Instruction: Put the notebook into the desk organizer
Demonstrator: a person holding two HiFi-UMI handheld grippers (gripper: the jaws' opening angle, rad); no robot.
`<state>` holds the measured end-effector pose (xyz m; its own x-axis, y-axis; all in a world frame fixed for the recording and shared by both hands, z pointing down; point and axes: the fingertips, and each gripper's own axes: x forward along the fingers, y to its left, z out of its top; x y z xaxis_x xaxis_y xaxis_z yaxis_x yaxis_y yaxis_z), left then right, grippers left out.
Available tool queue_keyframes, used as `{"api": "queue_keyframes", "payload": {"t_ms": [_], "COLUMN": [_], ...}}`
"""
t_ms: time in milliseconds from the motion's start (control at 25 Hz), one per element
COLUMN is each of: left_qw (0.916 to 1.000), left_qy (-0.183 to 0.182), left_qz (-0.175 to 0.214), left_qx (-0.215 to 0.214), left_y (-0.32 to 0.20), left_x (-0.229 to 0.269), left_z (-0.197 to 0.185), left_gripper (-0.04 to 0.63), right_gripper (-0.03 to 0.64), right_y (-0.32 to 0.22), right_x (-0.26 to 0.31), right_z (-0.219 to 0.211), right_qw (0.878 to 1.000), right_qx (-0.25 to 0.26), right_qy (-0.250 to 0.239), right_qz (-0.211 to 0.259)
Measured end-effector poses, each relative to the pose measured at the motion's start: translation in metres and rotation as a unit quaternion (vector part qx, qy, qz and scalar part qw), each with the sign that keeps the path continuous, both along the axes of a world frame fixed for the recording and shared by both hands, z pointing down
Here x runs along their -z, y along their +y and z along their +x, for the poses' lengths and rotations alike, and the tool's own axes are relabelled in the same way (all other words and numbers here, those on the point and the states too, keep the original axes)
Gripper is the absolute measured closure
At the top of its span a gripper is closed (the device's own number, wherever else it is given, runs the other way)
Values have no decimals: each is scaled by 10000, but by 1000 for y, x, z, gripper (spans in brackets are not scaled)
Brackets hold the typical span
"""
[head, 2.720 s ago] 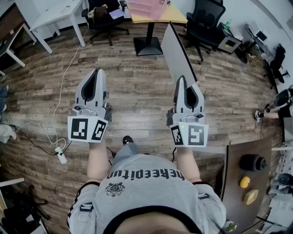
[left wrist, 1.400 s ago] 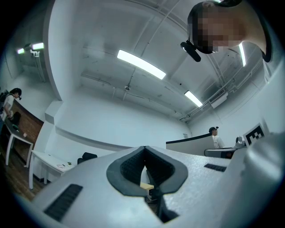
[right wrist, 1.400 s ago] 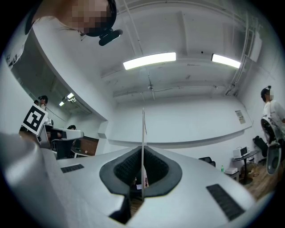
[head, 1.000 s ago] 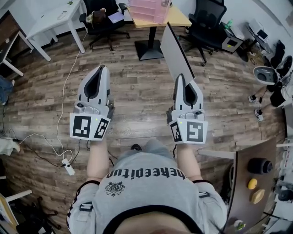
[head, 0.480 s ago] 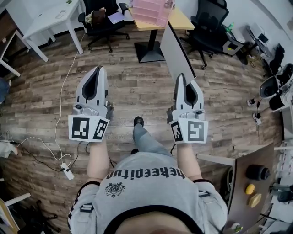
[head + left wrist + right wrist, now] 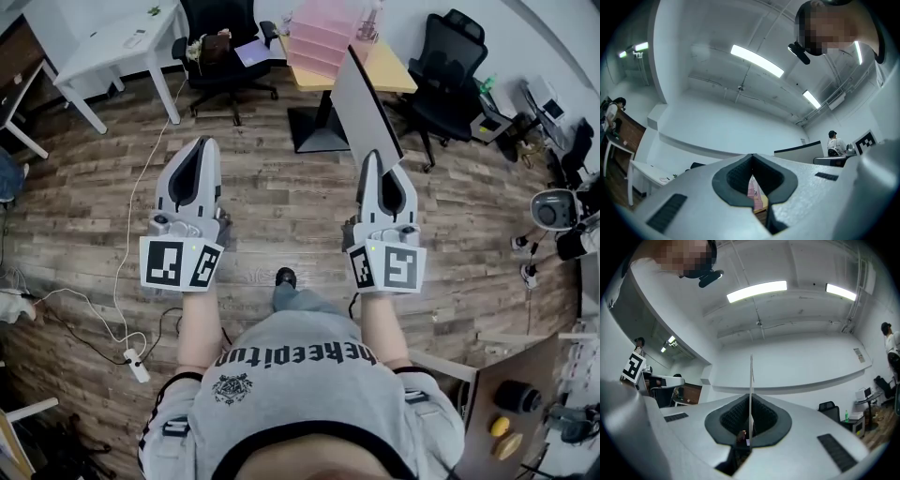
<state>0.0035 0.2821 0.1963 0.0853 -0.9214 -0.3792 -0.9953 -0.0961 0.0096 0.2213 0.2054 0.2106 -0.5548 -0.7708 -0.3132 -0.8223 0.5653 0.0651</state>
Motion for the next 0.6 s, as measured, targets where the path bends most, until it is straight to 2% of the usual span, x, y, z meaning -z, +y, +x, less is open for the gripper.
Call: {"api": "queue_keyframes", "payload": {"t_ms": [360,600], "left_qw": [10000,9999], "left_qy": [-41,-82], "left_qz": [49,58], "left_qx": [30,12], "left_y": [-85,-123], "left_x": [6,5], "left_z": [-23,-29], "left_gripper": [592,592], "right_gripper": [607,607], "right_y": [-89,-125], "right_x": [3,1], "right_z": [-24,-32], "right_qw": [10000,9999], "right_qx": [37,51], "right_qy": [-50,-71], "right_qz": [27,49]}}
